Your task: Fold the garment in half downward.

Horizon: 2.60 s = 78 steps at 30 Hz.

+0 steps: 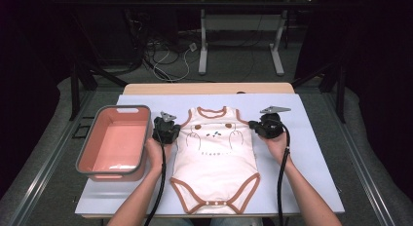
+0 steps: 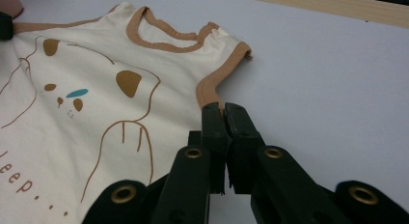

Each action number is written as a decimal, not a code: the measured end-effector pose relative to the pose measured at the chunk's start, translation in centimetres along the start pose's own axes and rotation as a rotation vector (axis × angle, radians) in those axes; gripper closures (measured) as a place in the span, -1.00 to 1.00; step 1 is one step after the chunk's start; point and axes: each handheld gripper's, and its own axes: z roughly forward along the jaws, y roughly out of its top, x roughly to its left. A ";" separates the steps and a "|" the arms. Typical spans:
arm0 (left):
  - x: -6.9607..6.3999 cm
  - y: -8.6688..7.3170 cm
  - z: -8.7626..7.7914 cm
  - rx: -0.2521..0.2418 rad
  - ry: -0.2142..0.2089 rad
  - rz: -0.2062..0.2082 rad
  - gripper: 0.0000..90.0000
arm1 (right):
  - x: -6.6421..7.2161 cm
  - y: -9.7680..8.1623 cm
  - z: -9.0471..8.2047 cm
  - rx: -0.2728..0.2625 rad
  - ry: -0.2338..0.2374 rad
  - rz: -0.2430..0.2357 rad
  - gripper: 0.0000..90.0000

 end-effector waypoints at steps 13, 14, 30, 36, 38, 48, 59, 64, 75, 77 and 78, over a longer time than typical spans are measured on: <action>-0.2 0.5 -0.1 0.005 0.010 0.045 0.95 | 0.5 0.3 -0.8 -0.007 0.010 -0.030 0.95; -0.2 0.6 0.0 0.006 0.009 0.046 0.95 | 0.5 0.4 -0.8 -0.010 0.009 -0.028 0.95; 0.4 0.7 0.7 0.021 0.006 0.045 0.95 | 0.1 0.8 0.3 -0.018 0.013 -0.027 0.95; 0.3 0.9 0.2 0.005 0.013 0.045 0.95 | 0.2 0.9 -0.1 -0.017 0.015 -0.030 0.95; 0.1 0.9 0.1 0.024 0.022 0.038 0.95 | 0.0 0.8 -0.2 -0.016 0.025 -0.027 0.95; -0.3 0.8 -1.2 0.046 0.031 0.058 0.95 | 0.5 0.6 -1.4 0.008 0.052 -0.031 0.95; -1.3 -0.1 -3.0 0.057 0.040 0.096 0.95 | 1.5 0.4 -2.6 0.035 0.076 -0.044 0.94; -1.7 -0.6 -3.6 0.062 0.043 0.119 0.95 | 1.9 0.1 -3.0 0.057 0.078 -0.052 0.94; -3.0 -2.2 -5.3 0.062 0.040 0.178 0.95 | 3.0 -1.0 -4.3 0.096 0.083 -0.085 0.94; -3.3 -2.9 -5.6 0.072 0.038 0.198 0.95 | 3.3 -1.3 -4.4 0.124 0.088 -0.100 0.94; -3.4 -3.2 -5.6 0.077 0.036 0.203 0.95 | 3.4 -1.5 -4.4 0.134 0.087 -0.107 0.94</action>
